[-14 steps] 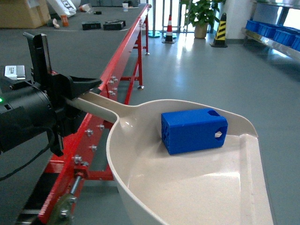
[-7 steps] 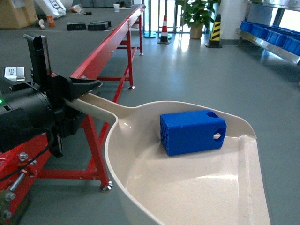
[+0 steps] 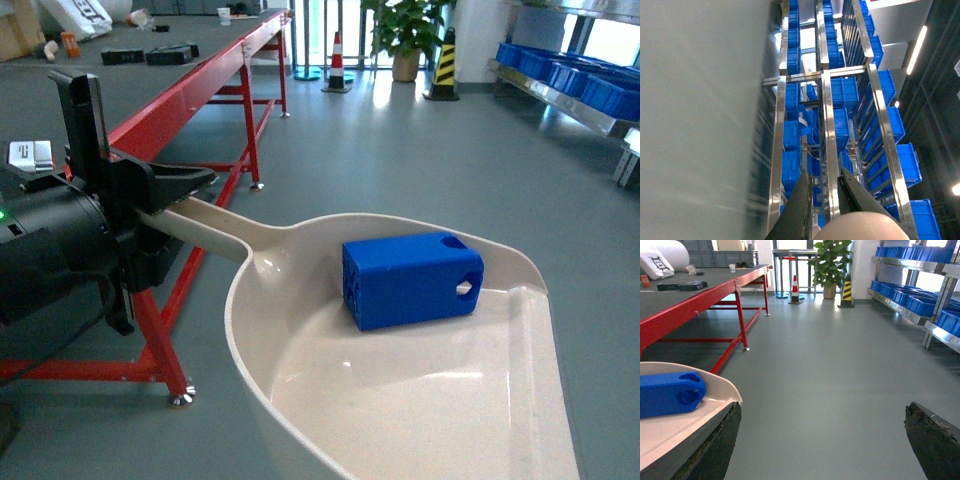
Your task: Place part in tray to right shelf
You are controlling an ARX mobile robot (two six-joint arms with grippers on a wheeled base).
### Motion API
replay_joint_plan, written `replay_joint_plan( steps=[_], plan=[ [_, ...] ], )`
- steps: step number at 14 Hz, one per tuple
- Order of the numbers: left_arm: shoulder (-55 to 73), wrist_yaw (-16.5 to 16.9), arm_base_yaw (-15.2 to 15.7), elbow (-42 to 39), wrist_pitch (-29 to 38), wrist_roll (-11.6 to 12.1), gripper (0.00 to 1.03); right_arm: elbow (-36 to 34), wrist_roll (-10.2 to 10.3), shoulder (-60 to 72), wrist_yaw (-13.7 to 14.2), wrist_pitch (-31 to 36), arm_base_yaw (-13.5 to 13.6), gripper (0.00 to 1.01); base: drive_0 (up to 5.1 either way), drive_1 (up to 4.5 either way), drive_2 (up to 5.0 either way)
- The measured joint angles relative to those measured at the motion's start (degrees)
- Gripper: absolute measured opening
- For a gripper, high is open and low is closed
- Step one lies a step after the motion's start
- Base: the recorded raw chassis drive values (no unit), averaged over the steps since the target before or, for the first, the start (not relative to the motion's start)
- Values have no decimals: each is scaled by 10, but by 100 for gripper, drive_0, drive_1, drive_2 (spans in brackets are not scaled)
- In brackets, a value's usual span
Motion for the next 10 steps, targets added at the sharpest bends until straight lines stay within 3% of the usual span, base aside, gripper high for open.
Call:
replay_joint_plan(
  steps=[10],
  plan=[
    [-2,1,-2,0,0,0,13,0,0,0,2,1,0,98,503,-243,-243]
  ],
)
